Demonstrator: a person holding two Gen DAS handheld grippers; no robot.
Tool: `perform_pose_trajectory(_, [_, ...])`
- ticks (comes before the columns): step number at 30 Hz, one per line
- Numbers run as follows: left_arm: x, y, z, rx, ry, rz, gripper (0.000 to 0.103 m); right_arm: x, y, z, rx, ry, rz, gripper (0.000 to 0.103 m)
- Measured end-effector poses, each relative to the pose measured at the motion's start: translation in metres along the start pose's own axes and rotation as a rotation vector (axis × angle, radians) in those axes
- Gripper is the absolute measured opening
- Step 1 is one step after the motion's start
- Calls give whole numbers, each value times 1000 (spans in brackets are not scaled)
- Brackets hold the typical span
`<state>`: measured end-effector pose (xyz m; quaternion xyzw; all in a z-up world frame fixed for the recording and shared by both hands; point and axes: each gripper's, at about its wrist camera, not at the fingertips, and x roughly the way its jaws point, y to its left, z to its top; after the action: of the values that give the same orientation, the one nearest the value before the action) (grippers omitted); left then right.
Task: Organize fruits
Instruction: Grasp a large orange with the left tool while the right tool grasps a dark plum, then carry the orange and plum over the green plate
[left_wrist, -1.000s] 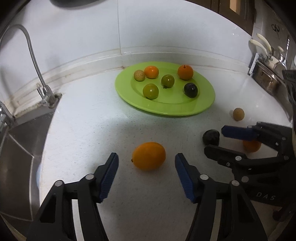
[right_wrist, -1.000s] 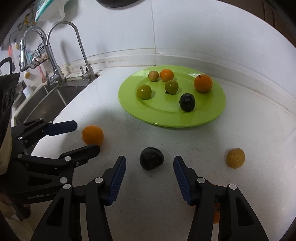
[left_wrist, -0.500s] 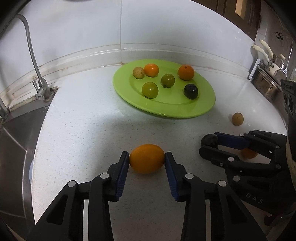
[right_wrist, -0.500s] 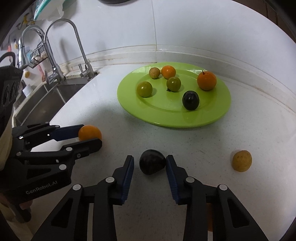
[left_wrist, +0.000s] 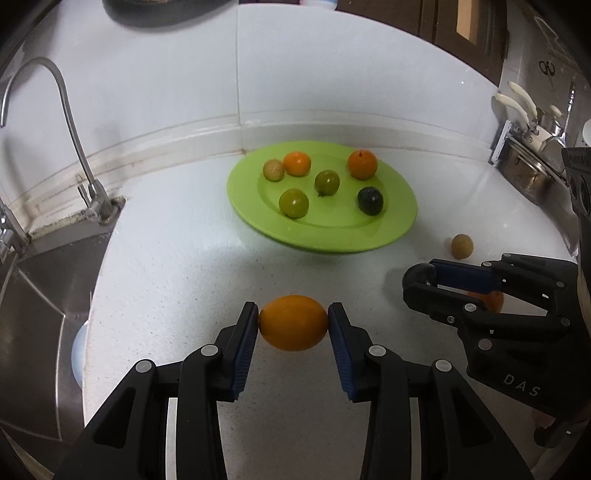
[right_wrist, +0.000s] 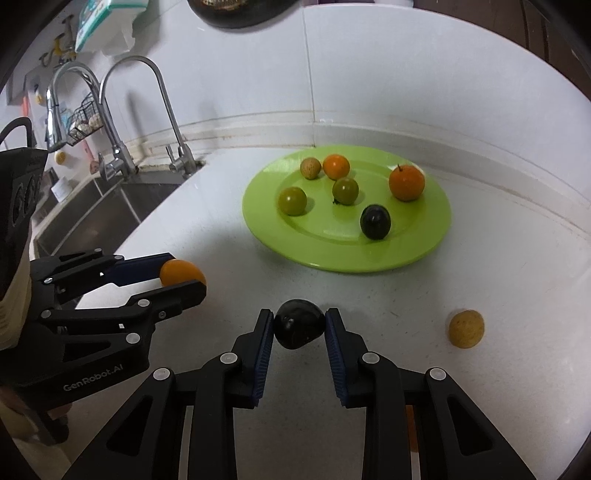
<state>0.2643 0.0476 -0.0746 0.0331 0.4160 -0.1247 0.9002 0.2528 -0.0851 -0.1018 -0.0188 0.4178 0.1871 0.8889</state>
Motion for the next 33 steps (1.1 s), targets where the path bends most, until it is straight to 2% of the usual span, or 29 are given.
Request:
perform_pose_trajectory(15, [-37, -15, 24, 75, -139, 20, 38, -45, -1, 17, -25, -126, -27, 30])
perform_pose_trajectory(33, [-34, -17, 67, 115, -224, 37, 38, -60, -22, 61, -27, -227, -42, 30])
